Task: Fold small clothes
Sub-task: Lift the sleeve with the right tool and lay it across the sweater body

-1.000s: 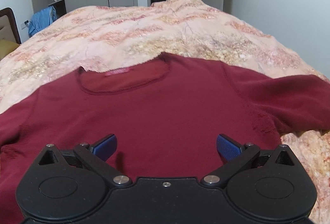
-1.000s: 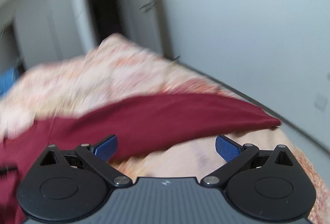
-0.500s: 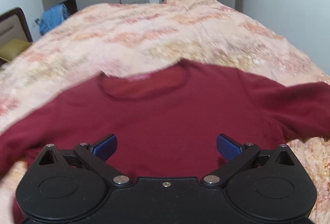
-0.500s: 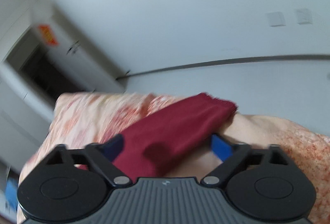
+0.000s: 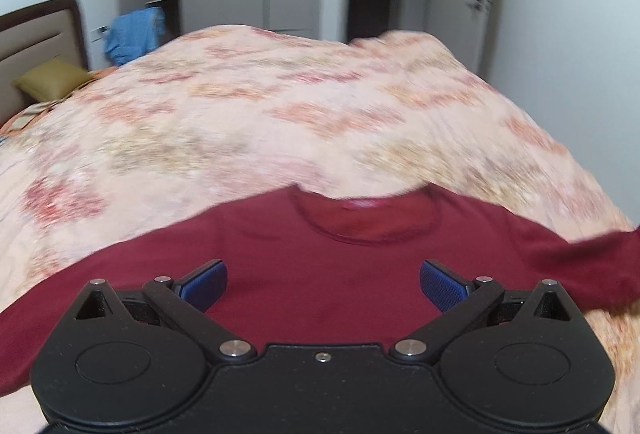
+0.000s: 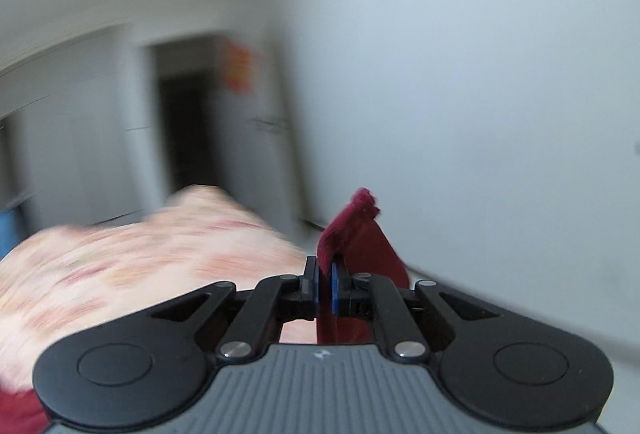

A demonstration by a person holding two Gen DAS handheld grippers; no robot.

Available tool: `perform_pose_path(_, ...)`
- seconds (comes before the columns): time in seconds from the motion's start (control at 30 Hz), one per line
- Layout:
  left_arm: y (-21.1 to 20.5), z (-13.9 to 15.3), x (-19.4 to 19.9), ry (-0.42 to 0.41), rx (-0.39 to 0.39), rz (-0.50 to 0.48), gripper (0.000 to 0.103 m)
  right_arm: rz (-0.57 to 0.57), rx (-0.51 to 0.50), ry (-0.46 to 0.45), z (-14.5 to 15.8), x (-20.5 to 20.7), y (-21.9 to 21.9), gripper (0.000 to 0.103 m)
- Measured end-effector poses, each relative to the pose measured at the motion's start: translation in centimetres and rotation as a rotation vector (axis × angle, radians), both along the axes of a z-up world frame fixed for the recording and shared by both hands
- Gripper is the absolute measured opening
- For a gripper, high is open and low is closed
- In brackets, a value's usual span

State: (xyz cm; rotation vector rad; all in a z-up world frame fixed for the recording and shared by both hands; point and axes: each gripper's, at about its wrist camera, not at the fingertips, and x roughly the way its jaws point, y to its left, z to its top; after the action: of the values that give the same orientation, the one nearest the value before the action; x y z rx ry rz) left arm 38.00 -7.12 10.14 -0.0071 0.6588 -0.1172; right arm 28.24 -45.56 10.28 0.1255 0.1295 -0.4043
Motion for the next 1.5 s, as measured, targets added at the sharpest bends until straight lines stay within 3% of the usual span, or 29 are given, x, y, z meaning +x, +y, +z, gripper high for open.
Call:
perform_pose_path(0.1,3.7,0.8,-0.4,-0.019,-0.043,0.069,0.102,0.222,-0.176,-0.002,1.8,2.1,7.8,0.007)
perform_pose_path(0.2,7.5,1.3,-0.8,-0.039,-0.089,0.142,0.102,0.437,-0.290,0.018,1.7,3.8,15.6,0.007)
perform_pose_path(0.43,13.5,-0.1,-1.2,-0.061,-0.152,0.237,0.102,0.817,-0.428,0.233,-3.4,6.3,31.9,0.006)
perform_pose_path(0.57,14.1,-2.3,-0.6,-0.044,-0.174,0.205,0.102,0.931,-0.466,0.393,-6.9,6.8,36.7,0.007)
perform_pose_path(0.63,13.8,-3.4,-0.3,-0.037,-0.191,0.182,0.102,0.968,-0.433,0.442,-7.7,6.7,36.4,0.015)
perform_pose_path(0.73,12.7,-4.8,0.5,-0.027,-0.223,0.137,0.102,0.998,-0.344,0.429,-7.0,5.4,33.0,0.065)
perform_pose_path(0.77,12.1,-5.1,0.8,-0.023,-0.230,0.119,0.102,1.000,-0.310,0.415,-6.6,5.5,31.7,0.073)
perform_pose_path(0.87,9.9,-6.2,1.3,-0.008,-0.215,0.054,0.102,0.972,-0.224,0.378,-5.4,4.3,26.8,0.084)
perform_pose_path(1.03,6.4,-8.7,2.1,0.021,-0.120,0.007,0.102,0.764,-0.137,0.367,-5.4,4.2,18.2,0.088)
perform_pose_path(1.13,5.4,-9.9,2.6,0.030,-0.051,0.045,0.101,0.625,-0.013,0.387,-6.4,6.1,13.3,0.088)
perform_pose_path(1.2,5.2,-10.4,2.8,0.036,-0.041,0.066,0.101,0.538,0.093,0.403,-7.3,8.0,10.3,0.079)
perform_pose_path(1.27,5.0,-10.8,3.0,0.056,-0.023,0.083,0.100,0.489,0.233,0.422,-8.3,10.2,7.4,0.061)
perform_pose_path(1.33,4.8,-11.2,3.0,0.070,-0.006,0.076,0.100,0.464,0.326,0.460,-9.5,12.3,5.4,0.057)
perform_pose_path(1.4,4.8,-11.5,2.8,0.072,0.008,0.073,0.100,0.465,0.360,0.482,-10.2,13.5,4.6,0.035)
perform_pose_path(1.43,4.8,-11.6,2.8,0.076,0.019,0.073,0.100,0.470,0.346,0.474,-10.0,13.7,4.4,0.013)
perform_pose_path(1.5,4.6,-12.0,3.0,0.088,0.042,0.069,0.100,0.490,0.281,0.392,-8.4,13.0,4.0,0.010)
